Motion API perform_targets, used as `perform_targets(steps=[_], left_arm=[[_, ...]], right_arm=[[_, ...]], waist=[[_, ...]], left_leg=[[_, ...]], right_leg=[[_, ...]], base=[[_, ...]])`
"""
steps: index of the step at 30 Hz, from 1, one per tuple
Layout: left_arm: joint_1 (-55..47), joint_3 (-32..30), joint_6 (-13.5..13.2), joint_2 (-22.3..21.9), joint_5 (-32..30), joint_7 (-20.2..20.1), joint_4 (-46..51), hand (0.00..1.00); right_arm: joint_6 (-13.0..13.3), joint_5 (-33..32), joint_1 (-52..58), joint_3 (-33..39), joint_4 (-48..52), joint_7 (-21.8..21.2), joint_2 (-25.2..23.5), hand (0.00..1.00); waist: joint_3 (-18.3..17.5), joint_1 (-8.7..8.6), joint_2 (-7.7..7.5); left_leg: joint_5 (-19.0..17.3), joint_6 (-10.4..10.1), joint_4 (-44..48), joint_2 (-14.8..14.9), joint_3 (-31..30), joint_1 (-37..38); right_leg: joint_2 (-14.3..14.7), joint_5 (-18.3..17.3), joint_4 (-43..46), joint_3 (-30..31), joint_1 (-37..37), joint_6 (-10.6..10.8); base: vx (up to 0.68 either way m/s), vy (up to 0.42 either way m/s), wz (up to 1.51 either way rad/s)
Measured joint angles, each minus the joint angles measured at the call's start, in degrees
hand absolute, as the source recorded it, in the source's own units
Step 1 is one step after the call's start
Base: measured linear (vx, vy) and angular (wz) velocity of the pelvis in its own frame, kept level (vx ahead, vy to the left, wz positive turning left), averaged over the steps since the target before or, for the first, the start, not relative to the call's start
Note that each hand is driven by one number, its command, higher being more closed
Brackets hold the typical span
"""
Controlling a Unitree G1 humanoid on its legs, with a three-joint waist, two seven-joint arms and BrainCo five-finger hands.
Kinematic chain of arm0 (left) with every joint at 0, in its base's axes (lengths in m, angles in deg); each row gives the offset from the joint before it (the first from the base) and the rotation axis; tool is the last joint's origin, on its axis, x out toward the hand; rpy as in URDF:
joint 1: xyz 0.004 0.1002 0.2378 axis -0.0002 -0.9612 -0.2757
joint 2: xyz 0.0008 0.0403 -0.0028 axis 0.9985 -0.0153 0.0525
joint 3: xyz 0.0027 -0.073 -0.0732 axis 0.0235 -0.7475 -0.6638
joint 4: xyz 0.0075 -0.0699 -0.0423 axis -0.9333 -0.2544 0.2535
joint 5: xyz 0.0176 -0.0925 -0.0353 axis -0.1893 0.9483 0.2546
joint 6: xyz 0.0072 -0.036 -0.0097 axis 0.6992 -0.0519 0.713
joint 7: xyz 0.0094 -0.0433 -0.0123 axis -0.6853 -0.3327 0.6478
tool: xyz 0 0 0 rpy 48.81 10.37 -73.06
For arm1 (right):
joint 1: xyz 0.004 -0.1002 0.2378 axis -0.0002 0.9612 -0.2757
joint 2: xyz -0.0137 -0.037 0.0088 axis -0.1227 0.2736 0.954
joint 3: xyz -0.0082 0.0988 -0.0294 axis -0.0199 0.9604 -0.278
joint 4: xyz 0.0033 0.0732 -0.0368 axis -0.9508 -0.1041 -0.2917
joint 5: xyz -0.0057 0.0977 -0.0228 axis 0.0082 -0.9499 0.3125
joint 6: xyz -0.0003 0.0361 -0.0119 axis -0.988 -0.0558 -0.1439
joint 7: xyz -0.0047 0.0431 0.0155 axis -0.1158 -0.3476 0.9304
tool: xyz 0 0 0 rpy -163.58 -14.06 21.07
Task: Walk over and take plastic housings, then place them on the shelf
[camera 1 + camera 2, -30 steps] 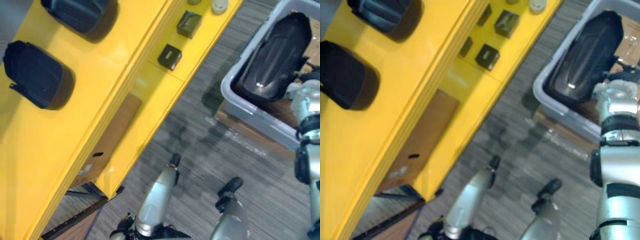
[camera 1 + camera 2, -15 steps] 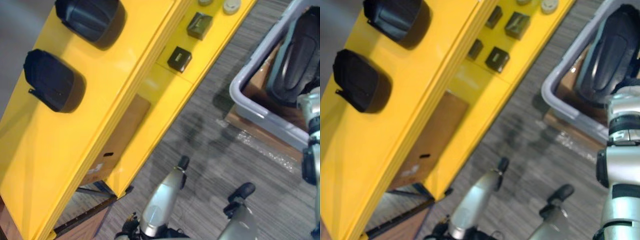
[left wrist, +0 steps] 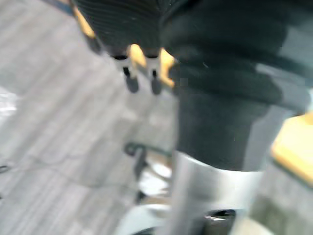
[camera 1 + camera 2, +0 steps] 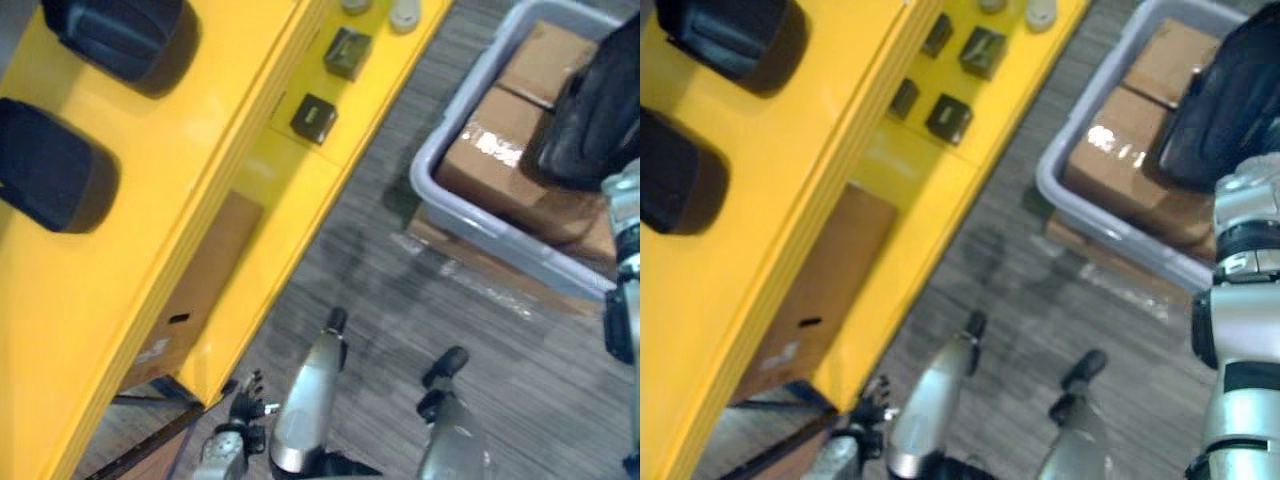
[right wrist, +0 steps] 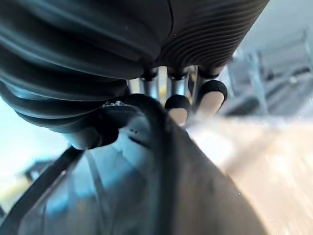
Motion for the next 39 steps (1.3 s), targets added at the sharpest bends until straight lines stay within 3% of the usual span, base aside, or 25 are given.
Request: perform_targets(steps=[3, 5, 8, 13, 15, 19, 20, 21, 22, 24, 25, 26, 28, 32, 39], left_arm=[[-0.71, -0.07, 2.49, 1.19, -0.07, 0.73, 2.00, 0.00], [-1.95, 0.01, 5.07, 3.47, -0.08, 1.44, 4.56, 0.00], [-2.03, 0.36, 7.76, 5.50, -0.56, 2.24, 6.21, 0.00], [-2.32, 3.27, 12.35, 10.03, -1.80, 3.62, 10.44, 0.00], [-2.93, 4.11, 13.92, 12.55, -2.89, 4.53, 12.40, 0.00], [-3.23, 3.75, 13.88, 15.27, -1.91, 6.03, 13.16, 0.00], [-0.56, 0.10, 12.37, 13.98, 2.56, 8.33, 17.04, 0.00], [5.96, -2.30, 9.43, 10.25, 4.72, 10.33, 20.51, 0.00], [9.93, -2.22, 8.13, 8.14, 5.28, 10.86, 22.02, 0.00], [20.14, -0.84, 4.46, 2.44, 6.42, 11.39, 25.22, 0.00], [24.58, 0.45, 2.81, -0.10, 6.44, 11.53, 26.26, 0.00], [27.36, 2.10, 2.40, -2.12, 6.48, 11.66, 26.03, 0.00], [28.97, 3.17, 2.42, -4.99, 6.78, 12.35, 25.81, 0.00], [29.84, 4.15, 2.21, -9.48, 6.78, 16.52, 22.44, 0.00], [32.69, 4.66, 1.83, -11.34, 6.64, 21.30, 20.88, 0.00]], right_arm=[[1.45, 0.99, -0.01, 0.10, 3.06, 0.94, -1.35, 1.00], [3.01, 2.50, 0.20, 0.22, 4.94, 1.17, -3.88, 1.00], [4.62, 3.57, 2.20, 0.69, 7.39, 1.37, -5.81, 1.00], [8.83, 8.32, 9.23, 1.88, 19.79, 3.39, -8.48, 1.00], [11.75, 11.03, 15.17, 3.17, 27.54, 4.72, -11.35, 1.00], [16.11, 14.14, 22.65, 4.19, 35.71, 6.34, -17.24, 1.00], [16.97, 14.62, 25.10, 4.62, 37.99, 6.68, -18.98, 1.00], [17.85, 14.94, 26.70, 4.67, 39.06, 6.84, -20.52, 1.00], [18.32, 15.31, 27.42, 4.67, 39.51, 6.89, -21.19, 1.00], [19.18, 16.61, 29.86, 4.42, 42.12, 6.88, -24.06, 1.00], [20.12, 17.35, 31.52, 3.81, 43.79, 6.88, -26.47, 1.00], [20.81, 17.60, 33.15, 3.29, 45.44, 6.96, -27.85, 1.00], [21.10, 18.20, 33.92, 2.59, 47.48, 7.23, -28.09, 1.00], [21.23, 18.55, 33.73, 1.86, 48.34, 7.23, -27.96, 1.00], [21.21, 19.83, 33.72, -2.49, 48.31, 7.24, -28.25, 1.00]], waist=[[0.05, -0.98, -0.94], [0.25, -2.75, -2.58], [0.19, -3.27, -3.75], [0.03, -5.14, -5.26], [-0.33, -5.75, -6.25], [-0.99, -6.88, -7.53], [-1.01, -7.12, -7.56], [-1.02, -7.13, -7.55], [-1.06, -7.18, -7.63], [-1.94, -8.11, -9.05], [-3.57, -9.62, -10.68], [-5.04, -10.96, -11.92], [-6.16, -12.14, -12.52], [-7.63, -13.27, -11.01], [-7.95, -13.44, -10.61]], left_leg=[[0.62, -0.74, -1.96, 0.94, 1.15, 1.88], [1.57, -1.61, -4.30, 1.71, 1.67, 3.65], [2.24, -2.48, -6.67, 2.89, 2.59, 6.33], [3.37, -2.98, -9.89, 3.29, 4.15, 9.51], [3.36, -2.98, -10.67, 3.48, 4.59, 11.71], [3.36, -2.96, -11.44, 3.48, 5.41, 13.34], [3.66, -2.84, -11.63, 3.31, 5.24, 13.36], [3.85, -2.70, -11.72, 3.04, 5.24, 13.35], [3.92, -2.61, -11.81, 2.85, 5.21, 13.35], [4.34, -2.37, -12.59, 2.22, 5.36, 13.16], [4.47, -2.29, -13.05, 2.03, 5.47, 12.69], [4.75, -2.30, -13.53, 1.95, 5.72, 12.89], [4.75, -2.30, -14.03, 2.11, 6.92, 14.01], [4.76, -2.32, -14.84, 2.24, 8.46, 16.02], [4.87, -2.45, -15.61, 2.34, 8.52, 16.80]], right_leg=[[1.06, 0.86, -1.70, 0.95, 0.84, -0.40], [2.11, 1.22, -2.47, 1.25, 1.48, -0.86], [3.24, 1.39, -2.93, 2.14, 2.40, -1.15], [3.73, 1.52, -3.82, 2.85, 3.56, -1.42], [4.03, 1.47, -4.23, 3.70, 4.94, -1.49], [3.97, 1.09, -4.21, 4.31, 5.80, -1.68], [3.79, 0.95, -4.09, 4.05, 5.95, -1.76], [3.45, 0.93, -4.09, 3.86, 6.10, -1.77], [3.25, 0.91, -4.14, 3.76, 6.19, -1.77], [2.74, 1.10, -4.84, 3.77, 6.17, -1.54], [2.62, 1.20, -5.34, 3.78, 5.76, -1.48], [2.54, 1.70, -5.57, 3.88, 5.53, -1.33], [2.56, 1.96, -5.53, 4.55, 5.70, -1.41], [2.65, 1.95, -5.59, 5.60, 6.53, -1.46], [2.77, 1.96, -5.59, 5.78, 6.77, -1.49]], base=[[-0.01, -0.039, -0.25], [0.02, -0.063, -0.19], [0.04, -0.065, -0.20], [0.02, -0.015, -0.12], [0.03, 0.015, -0.12], [0.02, 0.026, -0.07], [-0.04, 0.020, 0.13], [-0.06, 0.021, 0.15], [-0.08, 0.037, 0.09], [-0.05, 0.041, 0.03], [0.02, 0.043, -0.04], [0.06, 0.041, -0.06], [0.12, 0.035, -0.23], [0.10, 0.027, -0.14], [-0.02, 0.004, -0.01]])
